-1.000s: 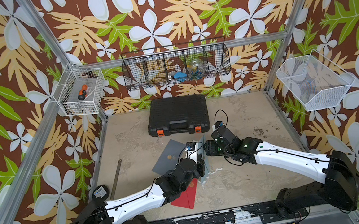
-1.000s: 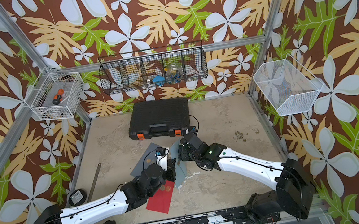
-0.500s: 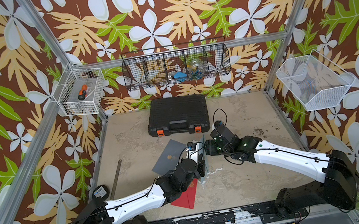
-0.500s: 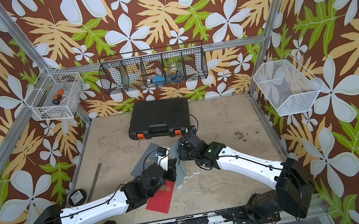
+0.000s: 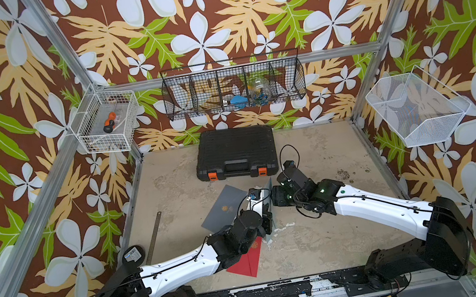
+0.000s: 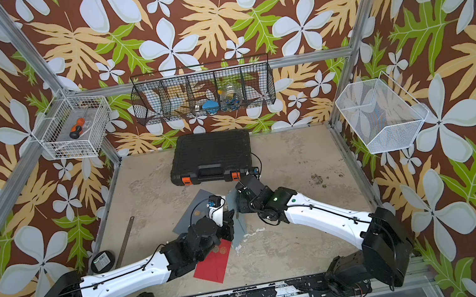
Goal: Open the envelope
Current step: Open the envelope flap on the envelope.
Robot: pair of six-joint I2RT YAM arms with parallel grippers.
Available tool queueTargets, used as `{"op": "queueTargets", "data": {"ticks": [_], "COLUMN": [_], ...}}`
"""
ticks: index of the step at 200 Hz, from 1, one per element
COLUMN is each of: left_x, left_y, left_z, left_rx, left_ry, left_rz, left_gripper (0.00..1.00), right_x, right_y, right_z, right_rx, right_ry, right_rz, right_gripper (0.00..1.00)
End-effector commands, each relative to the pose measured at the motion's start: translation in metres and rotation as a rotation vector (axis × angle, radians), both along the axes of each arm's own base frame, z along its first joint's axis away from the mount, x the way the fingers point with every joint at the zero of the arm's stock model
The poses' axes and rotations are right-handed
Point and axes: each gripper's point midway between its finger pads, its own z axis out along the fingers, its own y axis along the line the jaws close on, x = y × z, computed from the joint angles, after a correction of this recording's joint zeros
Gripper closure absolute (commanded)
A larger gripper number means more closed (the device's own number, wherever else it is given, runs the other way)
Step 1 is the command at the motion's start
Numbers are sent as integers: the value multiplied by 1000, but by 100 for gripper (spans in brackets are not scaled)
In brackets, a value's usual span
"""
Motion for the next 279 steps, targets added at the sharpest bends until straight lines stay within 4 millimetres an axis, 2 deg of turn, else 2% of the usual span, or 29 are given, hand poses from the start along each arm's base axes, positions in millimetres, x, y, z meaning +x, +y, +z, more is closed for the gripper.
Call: {"op": "queueTargets", "data": {"ticks": [1,64,108,123,174,190,223,235,279], "left_x": [-1,-1,-1,-1,-1,-1,-2,-2,-3], "left_y": [-5,-7,-7,-6,-5,-5,-6,-8,-9], "left_z": [5,4,4,5,7,6,5,5,6], "left_rx": [-9,-4,5,4,1,4,9,11,14], "left_ry": [-14,-16,-22,-23,-28,-28,-29,-28,-32], "left_rz": [-20,-21,-21,-19,-17,-17,-26,-31,-42], "left_gripper": [100,100,100,100,100,100,100,100,100], "right_x": [0,-3,-2,-3,-4,-4,-4,-4,-3], "right_y": [-1,11,11,13,19,18,19,20,20], "right_z": [1,-2,-2,-2,0,-1,1,1,1], "right_rx": [1,23,17,31,65,66,75,78,83], "right_ry": [-6,25,39,45,58,62,61,59,60], "right_rz": [-5,30,3,7,10,7,2,3,-3], "right_gripper": [36,39,40,44,48,53,58,65,66]}}
